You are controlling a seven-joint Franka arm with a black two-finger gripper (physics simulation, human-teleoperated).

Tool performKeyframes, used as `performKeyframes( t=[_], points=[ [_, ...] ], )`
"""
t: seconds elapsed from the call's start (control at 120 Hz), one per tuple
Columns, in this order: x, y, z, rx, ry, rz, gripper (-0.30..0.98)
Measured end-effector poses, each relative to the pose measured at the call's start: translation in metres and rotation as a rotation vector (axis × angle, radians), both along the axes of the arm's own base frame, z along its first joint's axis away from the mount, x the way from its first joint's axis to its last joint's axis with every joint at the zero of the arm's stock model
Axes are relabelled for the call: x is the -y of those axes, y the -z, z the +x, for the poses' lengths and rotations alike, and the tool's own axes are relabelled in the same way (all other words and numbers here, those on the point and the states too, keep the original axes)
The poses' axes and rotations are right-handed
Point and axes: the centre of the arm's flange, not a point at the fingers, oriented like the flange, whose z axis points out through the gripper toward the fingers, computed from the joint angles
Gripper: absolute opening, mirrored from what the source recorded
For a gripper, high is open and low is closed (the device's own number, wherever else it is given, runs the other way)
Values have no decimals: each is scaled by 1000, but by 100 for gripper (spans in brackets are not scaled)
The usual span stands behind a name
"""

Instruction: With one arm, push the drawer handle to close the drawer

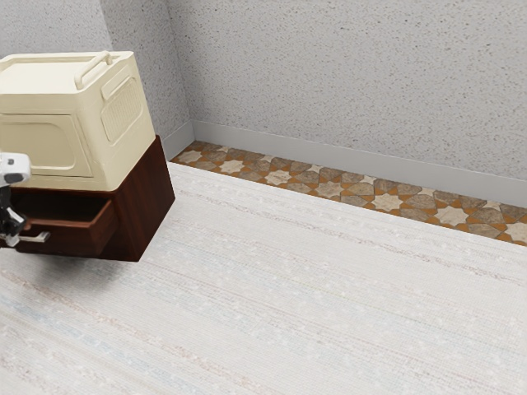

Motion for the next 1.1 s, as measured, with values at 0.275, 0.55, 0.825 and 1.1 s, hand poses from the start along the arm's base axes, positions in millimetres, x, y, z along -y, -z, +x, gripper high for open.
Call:
performKeyframes(
  t=[0.275,0.55,0.825,1.1],
  points=[
    [-7,0,24,7,-3,2,-10],
    [-13,7,42,0,-11,-3,-10],
    [-20,3,60,11,-14,6,-10],
    [-27,1,74,25,-23,8,-10]
  ],
)
